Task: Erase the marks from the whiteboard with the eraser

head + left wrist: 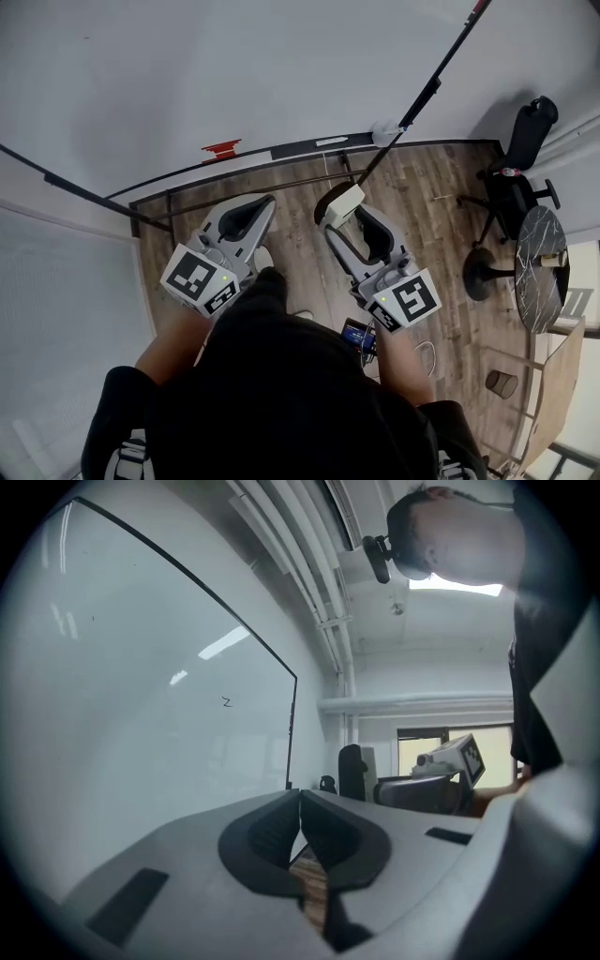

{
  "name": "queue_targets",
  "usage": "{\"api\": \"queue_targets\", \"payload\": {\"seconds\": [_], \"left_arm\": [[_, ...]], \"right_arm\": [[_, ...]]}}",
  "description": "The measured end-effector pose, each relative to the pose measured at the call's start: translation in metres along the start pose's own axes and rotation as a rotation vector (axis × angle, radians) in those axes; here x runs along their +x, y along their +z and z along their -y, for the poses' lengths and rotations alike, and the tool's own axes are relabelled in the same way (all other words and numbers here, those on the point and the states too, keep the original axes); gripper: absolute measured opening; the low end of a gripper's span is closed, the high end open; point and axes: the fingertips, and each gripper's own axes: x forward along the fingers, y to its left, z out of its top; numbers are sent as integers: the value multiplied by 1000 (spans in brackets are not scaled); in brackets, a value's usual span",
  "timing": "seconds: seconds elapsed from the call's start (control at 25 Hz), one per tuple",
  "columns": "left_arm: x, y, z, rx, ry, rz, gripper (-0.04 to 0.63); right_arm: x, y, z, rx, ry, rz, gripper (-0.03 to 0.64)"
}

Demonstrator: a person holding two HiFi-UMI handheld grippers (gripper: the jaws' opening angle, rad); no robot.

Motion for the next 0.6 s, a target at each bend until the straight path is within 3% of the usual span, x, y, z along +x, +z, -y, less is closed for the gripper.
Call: {"api": "queue_targets", "payload": {"seconds": [0.32,0.6], "left_arm": [[45,37,-90,40,-21,38,6],[76,80,-179,114,-31,76,6]], "right_arm": [[93,37,58,-49,-41,-11,221],[196,98,118,-107,-155,11,219]]}}
